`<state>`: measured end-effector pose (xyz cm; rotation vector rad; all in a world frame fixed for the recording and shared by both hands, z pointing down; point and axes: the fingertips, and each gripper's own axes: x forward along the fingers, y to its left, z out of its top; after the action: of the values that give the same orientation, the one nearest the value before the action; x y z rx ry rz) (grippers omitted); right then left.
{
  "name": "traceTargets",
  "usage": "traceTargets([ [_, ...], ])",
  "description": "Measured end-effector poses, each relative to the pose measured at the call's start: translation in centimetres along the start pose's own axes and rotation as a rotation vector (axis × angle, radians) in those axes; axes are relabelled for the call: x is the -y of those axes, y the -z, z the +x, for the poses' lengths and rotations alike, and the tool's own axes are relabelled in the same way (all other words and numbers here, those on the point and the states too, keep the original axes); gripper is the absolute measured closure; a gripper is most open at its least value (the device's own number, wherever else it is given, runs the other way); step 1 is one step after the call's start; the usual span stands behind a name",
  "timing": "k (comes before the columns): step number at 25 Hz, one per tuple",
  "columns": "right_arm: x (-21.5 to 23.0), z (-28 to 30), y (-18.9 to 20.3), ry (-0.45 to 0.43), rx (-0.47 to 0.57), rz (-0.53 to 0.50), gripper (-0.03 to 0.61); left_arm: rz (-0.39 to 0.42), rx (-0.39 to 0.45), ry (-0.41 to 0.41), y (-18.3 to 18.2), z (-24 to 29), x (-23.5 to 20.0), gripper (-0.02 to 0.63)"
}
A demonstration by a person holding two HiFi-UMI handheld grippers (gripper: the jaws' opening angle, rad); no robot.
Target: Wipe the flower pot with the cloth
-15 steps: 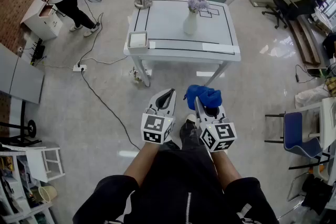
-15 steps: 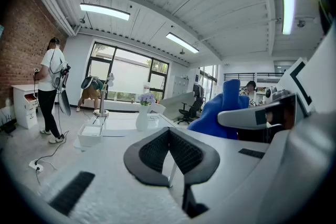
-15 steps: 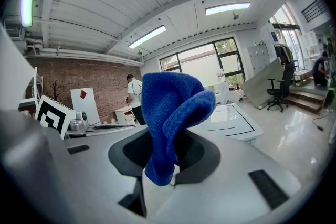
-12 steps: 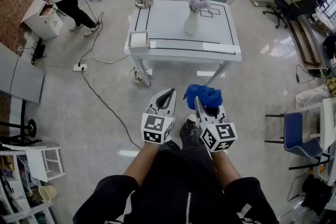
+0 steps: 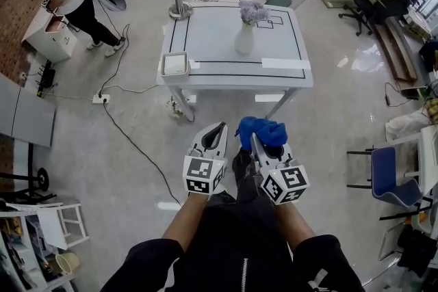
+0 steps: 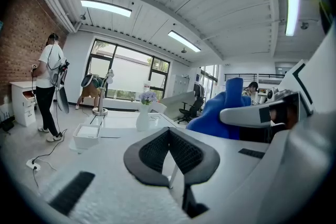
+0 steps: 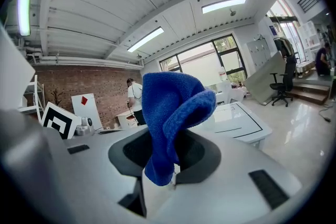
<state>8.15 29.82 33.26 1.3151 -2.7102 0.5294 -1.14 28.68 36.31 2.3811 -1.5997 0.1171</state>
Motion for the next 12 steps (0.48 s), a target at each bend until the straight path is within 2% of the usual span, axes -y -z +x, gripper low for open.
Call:
traceTargets([
  [6, 4.4, 5.4, -1.0, 0.005, -0.013, 0.029, 0.476, 0.012, -0.016, -0.008, -1.0, 5.4, -2.5, 0.607],
  [12, 10.4, 13.1, -3.5, 0.01, -0.031, 0.022, 0.476, 0.029, -0.038, -0.019, -3.1, 13.7, -6.3, 0.607],
])
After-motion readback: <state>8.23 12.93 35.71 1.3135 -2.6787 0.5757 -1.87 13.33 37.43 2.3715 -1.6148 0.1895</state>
